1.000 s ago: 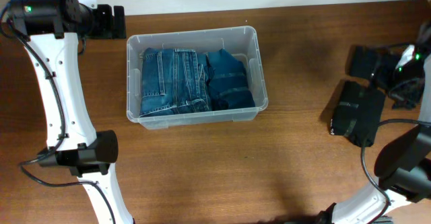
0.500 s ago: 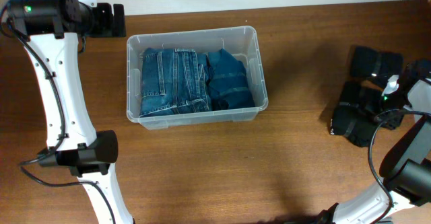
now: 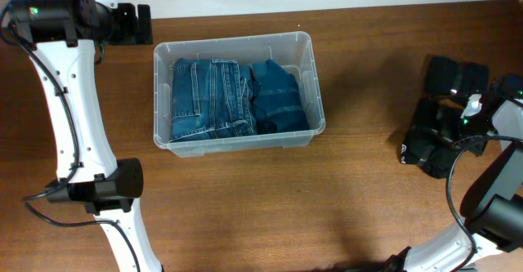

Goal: Pack container
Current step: 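Move the right gripper to the black folded garment and grasp it, then carry the black garment with the right gripper into the bin's right side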

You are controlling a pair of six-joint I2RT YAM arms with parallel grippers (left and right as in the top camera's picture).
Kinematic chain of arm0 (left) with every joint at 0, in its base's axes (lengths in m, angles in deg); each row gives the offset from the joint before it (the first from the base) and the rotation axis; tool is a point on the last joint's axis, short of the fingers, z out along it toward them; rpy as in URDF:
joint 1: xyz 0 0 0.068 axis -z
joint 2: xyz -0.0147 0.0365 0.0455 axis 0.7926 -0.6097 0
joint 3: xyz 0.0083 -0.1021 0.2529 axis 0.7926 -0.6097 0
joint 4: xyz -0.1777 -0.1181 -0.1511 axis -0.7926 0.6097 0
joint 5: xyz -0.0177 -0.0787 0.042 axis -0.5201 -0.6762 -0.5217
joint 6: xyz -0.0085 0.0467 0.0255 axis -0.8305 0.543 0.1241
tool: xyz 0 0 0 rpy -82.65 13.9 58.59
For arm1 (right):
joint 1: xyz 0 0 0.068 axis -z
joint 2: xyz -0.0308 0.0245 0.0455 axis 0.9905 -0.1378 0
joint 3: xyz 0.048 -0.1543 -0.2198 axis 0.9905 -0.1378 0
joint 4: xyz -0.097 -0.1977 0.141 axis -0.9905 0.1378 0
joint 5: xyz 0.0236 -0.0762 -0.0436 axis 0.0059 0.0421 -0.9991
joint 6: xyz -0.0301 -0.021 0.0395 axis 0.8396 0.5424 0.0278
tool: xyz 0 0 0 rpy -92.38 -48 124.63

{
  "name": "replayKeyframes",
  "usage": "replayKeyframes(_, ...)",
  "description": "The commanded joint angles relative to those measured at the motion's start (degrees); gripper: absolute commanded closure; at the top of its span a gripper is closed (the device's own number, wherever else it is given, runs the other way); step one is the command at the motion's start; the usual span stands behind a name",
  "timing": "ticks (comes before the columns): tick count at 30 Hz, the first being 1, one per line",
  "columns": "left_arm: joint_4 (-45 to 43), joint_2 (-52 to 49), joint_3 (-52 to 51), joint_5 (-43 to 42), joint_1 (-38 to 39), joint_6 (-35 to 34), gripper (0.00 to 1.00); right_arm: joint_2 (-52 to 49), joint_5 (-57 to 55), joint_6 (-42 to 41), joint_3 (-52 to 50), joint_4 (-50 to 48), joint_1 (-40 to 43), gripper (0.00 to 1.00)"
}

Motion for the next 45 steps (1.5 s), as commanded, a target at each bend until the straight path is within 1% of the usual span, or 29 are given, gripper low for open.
replayKeyframes(1, -0.13, 0.28, 0.61, -0.46, -0.35, 0.26, 0.0, 0.2, 0.37, -1.18, 3.26, 4.94, -0.61, 0.96)
replayKeyframes(2, -0.13, 0.28, 0.61, -0.46, -0.35, 0.26, 0.01, 0.35, 0.37, -1.18, 4.5, 6.1, -0.72, 0.96)
replayKeyframes(4, -0.15, 0.28, 0.61, -0.46, -0.35, 0.26, 0.0, 1.27, 0.42, -1.2, 11.63, 12.46, -1.49, 0.96)
replayKeyframes(9, -0.15, 0.28, 0.61, -0.46, -0.35, 0.26, 0.01, 2.69, 0.63, -1.22, 25.75, 22.88, -4.63, 0.96)
replayKeyframes(10, -0.13, 0.28, 0.61, -0.46, -0.35, 0.26, 0.01, 3.17, 0.63, -1.22, 31.58, 26.34, -6.99, 0.96)
replayKeyframes(13, -0.13, 0.28, 0.61, -0.46, -0.35, 0.26, 0.01, 3.34, 1.77, -1.95, 38.4, 29.83, -10.67, 0.96)
replayKeyframes(14, -0.13, 0.28, 0.61, -0.46, -0.35, 0.26, 0.01, 3.34, 1.95, -4.15, 42.1, 31.21, -13.66, 0.96)
replayKeyframes(16, -0.13, 0.28, 0.61, -0.46, -0.35, 0.26, 0.01, 3.34, 3.15, -7.15, 45.33, 31.32, -17.81, 0.96)
replayKeyframes(20, -0.15, 0.28, 0.61, -0.46, -0.35, 0.26, 0.01, 3.34, 5.11, -15.45, 46.77, 27.54, -26.43, 0.96)
replayKeyframes(21, -0.15, 0.28, 0.61, -0.46, -0.35, 0.26, 0.01, 3.19, 5.07, -17.05, 46.77, 25.94, -29.81, 0.96)
replayKeyframes(26, -0.15, 0.28, 0.61, -0.46, -0.35, 0.26, 0.0, 3.1, 3.98, -20.76, 46.75, 21.2, -41.57, 0.96)
replayKeyframes(27, -0.15, 0.28, 0.61, -0.46, -0.35, 0.26, 0.0, 3.1, 3.17, -21.46, 46.75, 20.85, -43.32, 0.96)
replayKeyframes(29, -0.15, 0.28, 0.61, -0.46, -0.35, 0.26, 0.01, 2.82, -1.07, -23.1, 46.66, 20.26, -49.35, 0.96)
replayKeyframes(32, -0.15, 0.28, 0.61, -0.46, -0.35, 0.26, 0.01, 1.7, -6.88, -25.81, 46.64, 20.35, -55.04, 0.96)
replayKeyframes(37, -0.13, 0.28, 0.61, -0.46, -0.35, 0.26, 0.01, -2.99, -13.55, -29.33, 46.64, 20.37, -60.72, 0.96)
replayKeyframes(45, -0.11, 0.28, 0.61, -0.46, -0.35, 0.26, 0.01, -15.34, -12.24, -29.77, 46.6, 19.98, -61.0, 0.96)
